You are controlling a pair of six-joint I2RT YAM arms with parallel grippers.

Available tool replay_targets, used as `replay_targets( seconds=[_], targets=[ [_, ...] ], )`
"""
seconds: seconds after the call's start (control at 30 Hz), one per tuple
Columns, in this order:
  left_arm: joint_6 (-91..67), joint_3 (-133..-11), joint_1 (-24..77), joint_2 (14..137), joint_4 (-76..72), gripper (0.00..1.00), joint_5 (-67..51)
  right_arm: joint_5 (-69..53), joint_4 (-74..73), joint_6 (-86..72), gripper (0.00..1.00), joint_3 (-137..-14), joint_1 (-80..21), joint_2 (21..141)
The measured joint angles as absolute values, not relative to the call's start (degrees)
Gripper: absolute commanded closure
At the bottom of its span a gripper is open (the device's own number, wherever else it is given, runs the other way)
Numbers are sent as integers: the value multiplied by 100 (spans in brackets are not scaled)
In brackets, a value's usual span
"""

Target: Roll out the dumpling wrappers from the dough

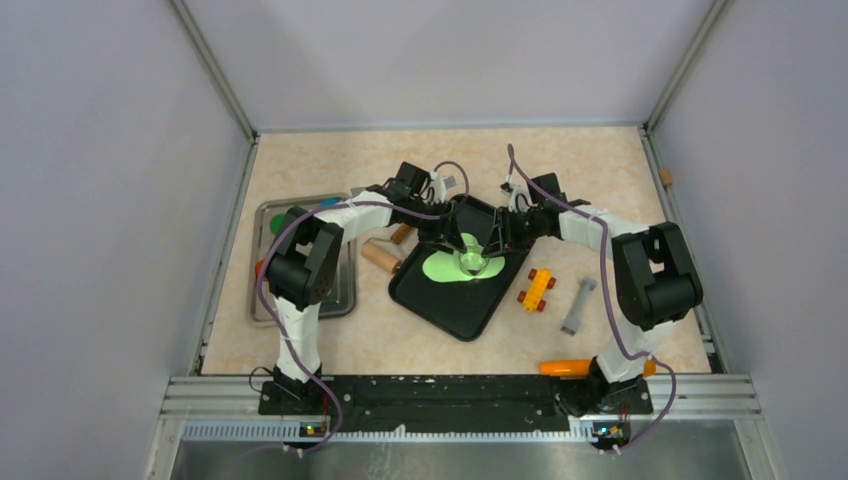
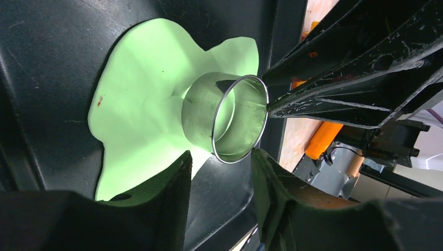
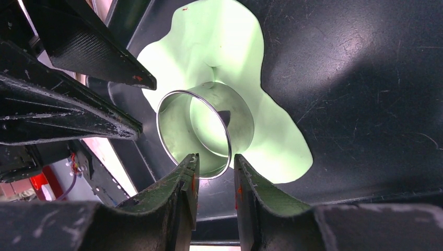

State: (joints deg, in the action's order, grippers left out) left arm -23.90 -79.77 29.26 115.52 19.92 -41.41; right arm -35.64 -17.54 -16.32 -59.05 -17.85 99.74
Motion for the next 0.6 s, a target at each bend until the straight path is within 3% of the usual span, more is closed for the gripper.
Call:
replay_targets(
  seconds=[0.17,0.6],
  targets=[
    [-2390,-7959,2926,11552,1988,60,-4219,-3564,-1754,-1632,71,-5905,-1785,9977],
    [-2390,-7885,2932,11552,1986,63,-4244,-3533,-1750,-1664,72,-5894,-1785,9977]
  ],
)
